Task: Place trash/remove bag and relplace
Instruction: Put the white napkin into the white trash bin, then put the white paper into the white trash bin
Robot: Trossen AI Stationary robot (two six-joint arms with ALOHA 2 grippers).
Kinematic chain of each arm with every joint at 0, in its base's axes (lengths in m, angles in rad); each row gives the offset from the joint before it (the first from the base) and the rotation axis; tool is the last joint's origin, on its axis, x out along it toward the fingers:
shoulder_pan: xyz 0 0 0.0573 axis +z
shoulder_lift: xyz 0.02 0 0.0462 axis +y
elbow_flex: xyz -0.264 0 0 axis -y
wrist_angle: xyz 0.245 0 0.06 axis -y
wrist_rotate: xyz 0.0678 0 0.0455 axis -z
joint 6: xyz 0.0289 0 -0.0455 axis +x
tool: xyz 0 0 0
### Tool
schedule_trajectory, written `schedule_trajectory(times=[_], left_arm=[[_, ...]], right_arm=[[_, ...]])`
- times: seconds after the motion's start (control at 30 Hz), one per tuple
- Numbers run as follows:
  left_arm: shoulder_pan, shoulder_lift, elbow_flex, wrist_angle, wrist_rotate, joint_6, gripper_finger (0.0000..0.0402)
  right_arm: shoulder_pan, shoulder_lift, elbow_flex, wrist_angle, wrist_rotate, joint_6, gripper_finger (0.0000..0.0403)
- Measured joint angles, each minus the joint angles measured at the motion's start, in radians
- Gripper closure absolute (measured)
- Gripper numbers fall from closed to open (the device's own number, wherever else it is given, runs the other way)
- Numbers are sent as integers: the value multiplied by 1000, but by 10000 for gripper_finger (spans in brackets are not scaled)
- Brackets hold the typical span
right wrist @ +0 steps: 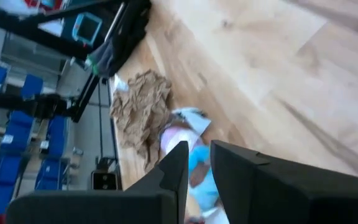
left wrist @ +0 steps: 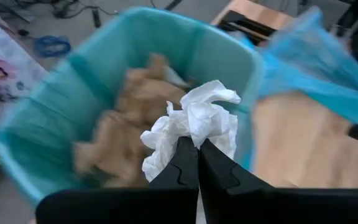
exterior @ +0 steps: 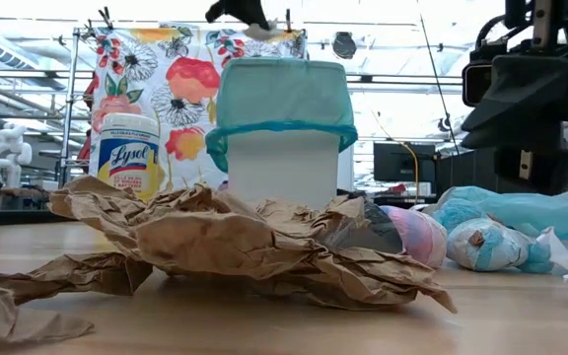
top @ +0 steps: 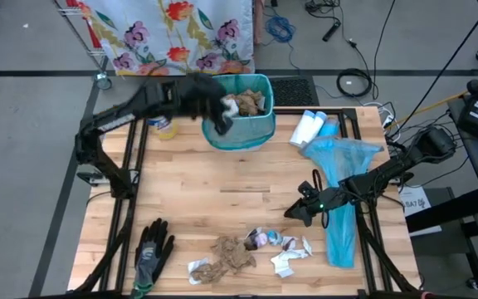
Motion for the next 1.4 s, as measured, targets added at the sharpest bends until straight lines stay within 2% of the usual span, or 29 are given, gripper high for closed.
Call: schedule_trajectory(times=[0.1, 0.27, 0.4, 0.57, 0.77, 1.0, 1.4], left_arm=[[80, 2, 0, 47, 66, 77, 401], [150, 17, 1, 130, 71, 177, 374], [175, 31, 1, 165, 85, 222, 328], [193, 52, 1, 158, 93, 223, 277], [168, 45, 1, 74, 92, 220, 261], [10, -8, 1, -104, 53, 155, 260], [-436, -37, -17, -362, -182, -376, 260]], right_arm=[[0, 0, 0, 5, 32, 4, 344], [0, 0, 0, 3, 84, 18, 344], [0, 0, 0, 4, 130, 22, 344], [-6, 0, 0, 4, 136, 21, 344], [-6, 0, 0, 4, 136, 22, 344], [-6, 0, 0, 5, 133, 18, 344], [-6, 0, 0, 5, 125, -48, 344]])
